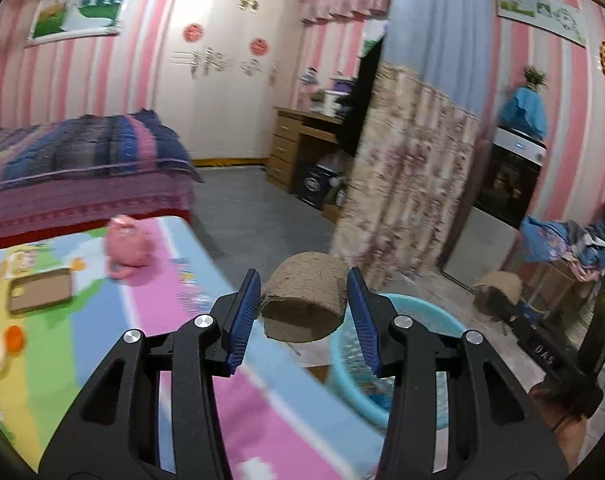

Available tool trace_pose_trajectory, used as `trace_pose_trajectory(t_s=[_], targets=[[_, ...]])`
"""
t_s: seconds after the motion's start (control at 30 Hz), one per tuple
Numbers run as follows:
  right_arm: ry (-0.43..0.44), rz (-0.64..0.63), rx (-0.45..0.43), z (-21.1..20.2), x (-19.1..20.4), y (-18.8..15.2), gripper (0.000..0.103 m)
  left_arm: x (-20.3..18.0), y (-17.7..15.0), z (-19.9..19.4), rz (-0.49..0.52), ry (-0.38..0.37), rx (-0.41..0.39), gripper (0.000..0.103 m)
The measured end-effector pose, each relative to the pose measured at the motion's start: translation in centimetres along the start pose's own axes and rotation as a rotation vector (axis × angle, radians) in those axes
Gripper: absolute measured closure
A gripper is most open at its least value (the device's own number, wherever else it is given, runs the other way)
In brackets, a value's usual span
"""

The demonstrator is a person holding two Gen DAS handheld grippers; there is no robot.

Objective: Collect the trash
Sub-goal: 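Carry both cardboard tubes to the basket and open both tools over it, then grasp the white round container with the left tool while the right tool grasps the orange cup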

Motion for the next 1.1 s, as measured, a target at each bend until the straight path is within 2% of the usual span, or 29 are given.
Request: trace_pose_trajectory(t_s=[0.17,0.37,0.43,0.47,0.7,0.73,0.8,0.87,0.97,1.1], targets=[[-0.012,0.016,0.007,0.4,-1.9,0.0,0.050,-3.0,-0.8,3.1,0.038,-0.049,0.061,0.059],[0.000,0.044,0.035,1.3,-2.5,-0.5,0.050,-4.5,-1.9,4.5,0.055,-0.069,0.102,0.059],[-0.021,0.050,0.026,1.4,-2.7,-0.5,0.027,-4.9,-2.1,5.0,0.056,-0.080,0.116,0.058],[-0.030,0.058,0.009,1.1,-2.8,-0.5,0.021,-5.0,-2.2,5.2,0.056,-0.085,0.124,0.058],[-0.098,0.144,-0.079,-1.1,-5.3,-0.1,0.021,-6.7,-3.1,6.3,0.079,-0.116,0.165,0.058],[-0.096,0.145,-0.076,-0.9,-5.3,-0.1,0.021,-6.9,-3.3,6.5,0.081,-0.132,0.176,0.056],[-0.084,0.144,-0.064,-0.6,-5.1,-0.1,0.021,-7.3,-3.5,6.4,0.103,-0.119,0.169,0.034],[-0.073,0.145,-0.059,-0.5,-5.0,-0.1,0.021,-7.1,-3.4,6.1,0.092,-0.127,0.155,0.024],[-0.054,0.137,-0.058,-0.5,-4.5,-0.1,0.021,-6.1,-2.8,5.6,0.056,-0.116,0.138,0.022],[-0.032,0.109,-0.054,-0.5,-3.5,0.0,0.021,-3.5,-2.4,4.4,0.051,-0.057,0.119,0.022]])
Point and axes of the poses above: each gripper's, at about its wrist camera, not at the fingertips, and z roughly the way its jaws point, x to its left, y to its top, the point moved 1 cm from there along z, roughly the way its jaws point
